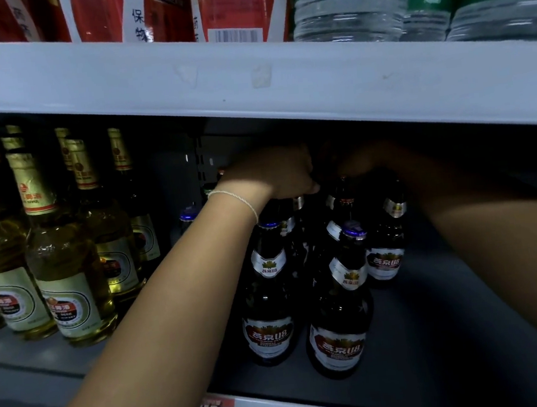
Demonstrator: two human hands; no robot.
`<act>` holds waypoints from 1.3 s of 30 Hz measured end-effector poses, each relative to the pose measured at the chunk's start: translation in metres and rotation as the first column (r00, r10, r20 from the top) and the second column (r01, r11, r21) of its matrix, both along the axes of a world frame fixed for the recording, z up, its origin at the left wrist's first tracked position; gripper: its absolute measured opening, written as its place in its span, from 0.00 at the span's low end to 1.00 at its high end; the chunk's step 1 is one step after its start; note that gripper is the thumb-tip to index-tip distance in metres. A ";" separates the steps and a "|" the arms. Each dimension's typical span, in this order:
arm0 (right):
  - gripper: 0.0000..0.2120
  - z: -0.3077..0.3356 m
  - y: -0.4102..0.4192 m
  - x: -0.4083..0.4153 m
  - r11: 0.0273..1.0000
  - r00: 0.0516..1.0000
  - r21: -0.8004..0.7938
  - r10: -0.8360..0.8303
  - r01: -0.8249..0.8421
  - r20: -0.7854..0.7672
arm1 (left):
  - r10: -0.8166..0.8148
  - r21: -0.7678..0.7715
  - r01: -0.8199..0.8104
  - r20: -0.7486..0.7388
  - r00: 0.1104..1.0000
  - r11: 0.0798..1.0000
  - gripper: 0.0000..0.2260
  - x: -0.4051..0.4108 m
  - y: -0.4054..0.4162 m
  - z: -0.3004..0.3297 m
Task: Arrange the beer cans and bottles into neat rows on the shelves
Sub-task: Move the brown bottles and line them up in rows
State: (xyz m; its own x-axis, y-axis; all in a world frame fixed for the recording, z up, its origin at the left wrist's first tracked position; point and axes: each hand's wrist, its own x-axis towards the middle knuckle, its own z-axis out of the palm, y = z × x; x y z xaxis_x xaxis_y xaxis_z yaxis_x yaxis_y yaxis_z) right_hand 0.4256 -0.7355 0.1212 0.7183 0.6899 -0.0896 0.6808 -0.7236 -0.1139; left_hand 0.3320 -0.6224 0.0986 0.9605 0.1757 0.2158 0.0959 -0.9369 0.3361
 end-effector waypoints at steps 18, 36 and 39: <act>0.20 -0.011 -0.020 0.016 0.993 0.997 0.098 -0.066 0.061 0.046 | -0.138 -0.209 0.113 -0.110 0.984 0.971 0.09 0.027 -0.043 -0.020; 0.08 -0.032 -0.019 0.007 0.973 0.954 0.031 0.229 -0.228 -0.193 | 0.047 -0.071 -0.061 -0.184 0.982 0.996 0.16 -0.009 0.019 -0.017; 0.07 -0.034 -0.022 0.007 0.976 0.960 0.099 0.207 -0.192 -0.188 | 0.008 -0.116 -0.023 -0.129 0.992 0.993 0.11 -0.003 0.021 -0.022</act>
